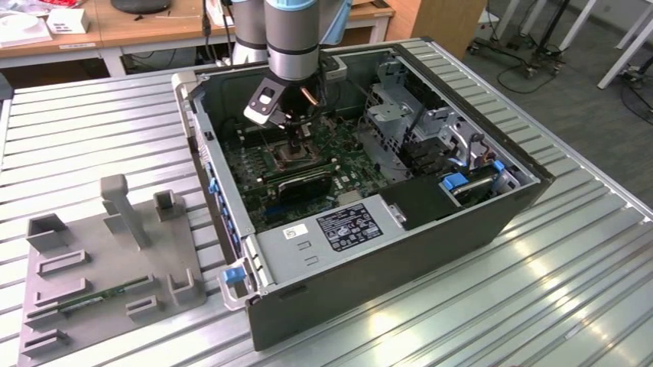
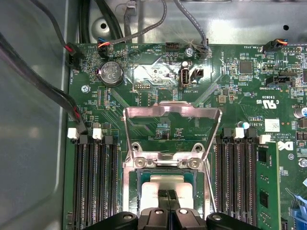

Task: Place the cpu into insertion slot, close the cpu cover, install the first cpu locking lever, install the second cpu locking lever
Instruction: 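Close the cpu cover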

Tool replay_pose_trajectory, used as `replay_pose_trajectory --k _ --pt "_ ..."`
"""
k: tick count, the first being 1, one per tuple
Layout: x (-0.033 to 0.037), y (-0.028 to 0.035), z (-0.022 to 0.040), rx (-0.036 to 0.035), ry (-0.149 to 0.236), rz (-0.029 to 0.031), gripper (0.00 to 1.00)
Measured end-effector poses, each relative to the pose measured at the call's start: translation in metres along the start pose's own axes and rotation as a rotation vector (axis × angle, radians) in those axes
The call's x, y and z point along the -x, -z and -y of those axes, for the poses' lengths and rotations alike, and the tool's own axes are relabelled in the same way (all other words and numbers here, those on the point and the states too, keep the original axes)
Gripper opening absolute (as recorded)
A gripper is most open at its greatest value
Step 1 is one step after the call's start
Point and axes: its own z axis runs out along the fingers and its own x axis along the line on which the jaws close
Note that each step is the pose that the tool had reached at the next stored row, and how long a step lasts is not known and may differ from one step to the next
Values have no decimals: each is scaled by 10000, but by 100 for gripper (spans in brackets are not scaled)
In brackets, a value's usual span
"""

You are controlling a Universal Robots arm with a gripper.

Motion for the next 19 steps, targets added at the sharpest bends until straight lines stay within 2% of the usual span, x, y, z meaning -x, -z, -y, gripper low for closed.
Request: replay_pose_trajectory --k 2,19 --pt "0 0 0 1 -1 -46 11" --pt "1 -18 4 -2 -3 -51 11"
